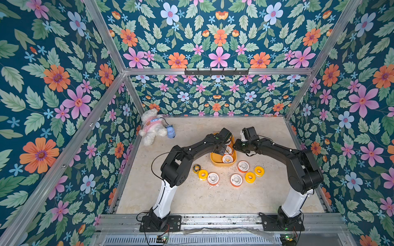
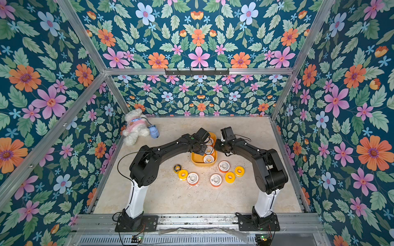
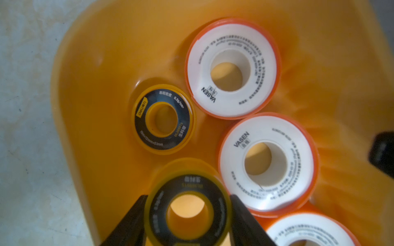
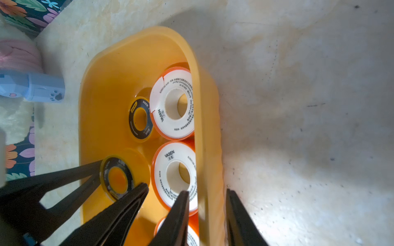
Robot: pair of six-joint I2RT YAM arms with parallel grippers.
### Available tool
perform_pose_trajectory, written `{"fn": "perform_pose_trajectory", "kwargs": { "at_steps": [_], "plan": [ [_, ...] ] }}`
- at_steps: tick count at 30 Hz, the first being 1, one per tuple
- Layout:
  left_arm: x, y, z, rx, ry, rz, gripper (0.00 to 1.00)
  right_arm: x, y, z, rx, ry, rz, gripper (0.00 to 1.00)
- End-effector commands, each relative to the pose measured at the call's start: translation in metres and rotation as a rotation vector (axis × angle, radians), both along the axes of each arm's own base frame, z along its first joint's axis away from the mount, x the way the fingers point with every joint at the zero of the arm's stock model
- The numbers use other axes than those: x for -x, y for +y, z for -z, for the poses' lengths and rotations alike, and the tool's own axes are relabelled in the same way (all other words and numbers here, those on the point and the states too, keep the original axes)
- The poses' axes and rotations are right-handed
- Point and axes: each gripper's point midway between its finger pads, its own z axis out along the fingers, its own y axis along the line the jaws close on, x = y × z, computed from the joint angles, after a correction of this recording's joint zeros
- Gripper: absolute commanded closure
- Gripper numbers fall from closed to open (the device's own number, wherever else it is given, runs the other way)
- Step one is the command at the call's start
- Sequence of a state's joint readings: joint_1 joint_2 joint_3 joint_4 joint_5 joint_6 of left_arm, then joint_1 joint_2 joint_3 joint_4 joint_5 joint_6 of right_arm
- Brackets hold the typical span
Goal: Put the sealing tape into the storage box
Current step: Place the sealing tape in the storage box.
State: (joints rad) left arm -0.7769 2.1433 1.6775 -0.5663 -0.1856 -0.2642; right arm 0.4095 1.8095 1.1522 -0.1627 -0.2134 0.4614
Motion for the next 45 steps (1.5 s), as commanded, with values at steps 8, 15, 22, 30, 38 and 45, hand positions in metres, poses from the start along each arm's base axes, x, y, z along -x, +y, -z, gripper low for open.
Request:
{"fn": "perform_pose_trajectory", "kwargs": {
  "at_steps": [8,15,22,30,38,45],
  "plan": [
    [0.002,0.005,0.007,-0.028,0.024,-0.007,0.42,-0.001,0.0,0.0,0.004,0.004,-0.008,0.65],
    [0.001,0.007,0.001,-0.031,0.009,-0.018,0.42,-0.001,0.001,0.0,0.004,0.008,-0.012,0.65],
    [0.001,0.014,-0.007,-0.042,-0.016,-0.039,0.42,-0.001,0.001,0.001,0.005,0.009,-0.012,0.65],
    [0.003,0.017,-0.006,-0.038,-0.019,-0.046,0.42,0.0,0.002,0.004,0.002,0.017,-0.014,0.66],
    [0.004,0.016,0.004,-0.044,0.0,-0.046,0.4,0.001,0.004,0.005,-0.006,0.023,-0.024,0.71],
    [0.004,0.016,0.005,-0.041,0.0,-0.049,0.35,0.001,0.005,0.005,-0.011,0.025,-0.025,0.74]
  ]
}}
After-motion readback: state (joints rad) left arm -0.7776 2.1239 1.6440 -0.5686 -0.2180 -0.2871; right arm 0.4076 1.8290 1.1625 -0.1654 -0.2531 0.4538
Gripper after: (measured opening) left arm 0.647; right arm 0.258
